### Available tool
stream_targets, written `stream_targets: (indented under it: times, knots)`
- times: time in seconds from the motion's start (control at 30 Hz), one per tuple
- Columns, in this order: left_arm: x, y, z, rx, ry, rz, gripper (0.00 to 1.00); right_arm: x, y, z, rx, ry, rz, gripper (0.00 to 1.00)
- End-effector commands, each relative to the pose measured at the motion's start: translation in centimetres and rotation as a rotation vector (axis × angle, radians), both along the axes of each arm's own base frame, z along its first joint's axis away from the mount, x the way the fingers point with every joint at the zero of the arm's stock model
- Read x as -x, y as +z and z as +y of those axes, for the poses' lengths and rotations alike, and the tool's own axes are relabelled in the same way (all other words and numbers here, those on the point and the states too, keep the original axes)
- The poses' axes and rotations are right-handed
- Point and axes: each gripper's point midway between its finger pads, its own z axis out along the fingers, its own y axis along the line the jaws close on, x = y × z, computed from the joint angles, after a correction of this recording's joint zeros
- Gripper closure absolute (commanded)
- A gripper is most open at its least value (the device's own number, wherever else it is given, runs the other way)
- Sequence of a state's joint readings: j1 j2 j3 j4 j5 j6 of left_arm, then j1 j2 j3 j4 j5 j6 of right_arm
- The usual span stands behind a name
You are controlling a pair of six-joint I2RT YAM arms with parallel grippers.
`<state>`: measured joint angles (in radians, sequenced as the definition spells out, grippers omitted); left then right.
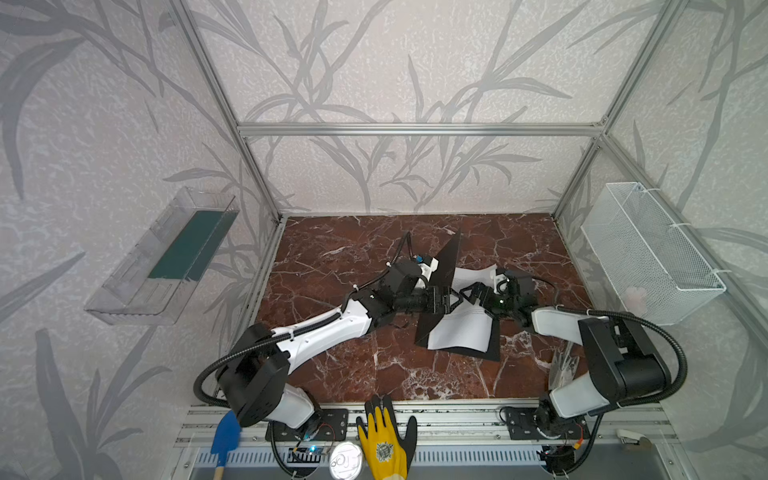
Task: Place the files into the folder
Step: 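Lift the black cover with the left gripper and fold it over the sheets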
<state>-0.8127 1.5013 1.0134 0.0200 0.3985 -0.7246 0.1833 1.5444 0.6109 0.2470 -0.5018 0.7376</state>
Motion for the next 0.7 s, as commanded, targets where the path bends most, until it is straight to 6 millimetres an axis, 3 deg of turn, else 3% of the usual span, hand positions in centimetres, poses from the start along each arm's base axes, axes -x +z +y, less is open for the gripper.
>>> stream_targets:
  times: [0.0, 0.13, 0.33, 0.43, 0.57, 0.67]
  knots:
    - [-0.3, -0.7, -0.4, -0.065, 0.009, -0.026, 0.03, -0.4, 1.1, -2.7, 0.126, -0.069, 0.053, 0.01]
    - [-0.1, -0.5, -0.9, -0.088, 0.002, -0.047, 0.03, 1.0, 3.0, -8.0, 0.290, -0.222, 0.028, 0.01]
    - [-0.1, -0.6, -2.1, -0.068, -0.029, -0.031, 0.03, 3.1, 8.0, -11.5, 0.375, -0.312, -0.132, 0.01]
    - [0.6, -0.1, -3.2, -0.030, -0.077, -0.017, 0.03, 4.0, 7.8, -12.9, 0.343, -0.360, -0.109, 0.01]
    - [2.7, 1.6, -5.2, 0.031, -0.178, -0.013, 0.03, 4.7, 5.5, -14.2, 0.196, -0.431, -0.034, 0.01]
    - [4.3, 1.8, -6.6, 0.049, -0.222, -0.003, 0.03, 4.9, 4.7, -15.6, 0.128, -0.491, -0.033, 0.01]
